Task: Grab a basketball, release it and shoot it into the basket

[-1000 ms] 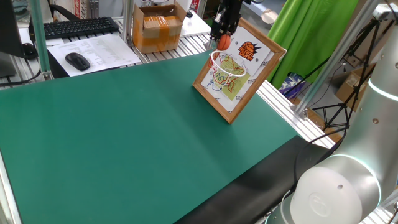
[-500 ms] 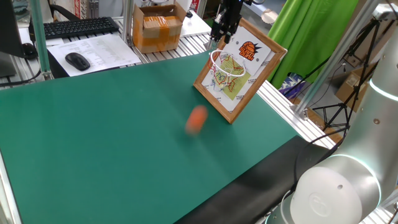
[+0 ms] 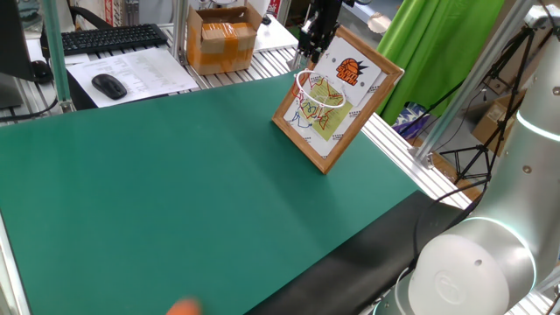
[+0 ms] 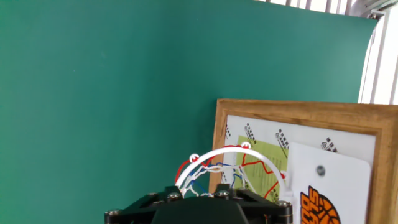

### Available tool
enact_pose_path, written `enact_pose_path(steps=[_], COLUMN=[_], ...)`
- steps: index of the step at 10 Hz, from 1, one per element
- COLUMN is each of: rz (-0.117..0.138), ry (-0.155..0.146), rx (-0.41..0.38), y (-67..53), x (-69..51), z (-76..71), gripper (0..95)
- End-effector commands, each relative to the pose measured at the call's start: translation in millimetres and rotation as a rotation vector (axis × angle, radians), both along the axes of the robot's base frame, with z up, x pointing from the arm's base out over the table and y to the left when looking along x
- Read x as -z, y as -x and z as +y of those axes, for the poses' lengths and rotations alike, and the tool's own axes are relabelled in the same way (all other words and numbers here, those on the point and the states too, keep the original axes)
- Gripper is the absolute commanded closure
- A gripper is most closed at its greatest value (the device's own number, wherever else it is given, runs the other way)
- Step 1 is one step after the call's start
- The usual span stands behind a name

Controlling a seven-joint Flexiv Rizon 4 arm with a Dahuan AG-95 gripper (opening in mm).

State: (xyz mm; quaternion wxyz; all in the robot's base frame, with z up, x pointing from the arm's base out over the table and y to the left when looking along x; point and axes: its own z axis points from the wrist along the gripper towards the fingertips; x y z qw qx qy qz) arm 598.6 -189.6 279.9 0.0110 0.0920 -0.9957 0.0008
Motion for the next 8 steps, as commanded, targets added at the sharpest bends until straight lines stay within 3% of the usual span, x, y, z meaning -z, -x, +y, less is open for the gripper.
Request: enact_pose_path(steps=[1, 3, 6, 8], rz=[0.002, -0.002, -0.009, -0.013], ry=[-0.012, -0.016, -0.033, -0.035], rx=[0.014, 0.026, 0.064, 0.086], y=[-7.4, -32.5, -76.4, -94.6], x=[2.4, 1.3, -11.2, -11.1], z=[2.6, 10.2, 29.0, 43.2], gripper=[95.0, 95.0, 95.0, 95.0])
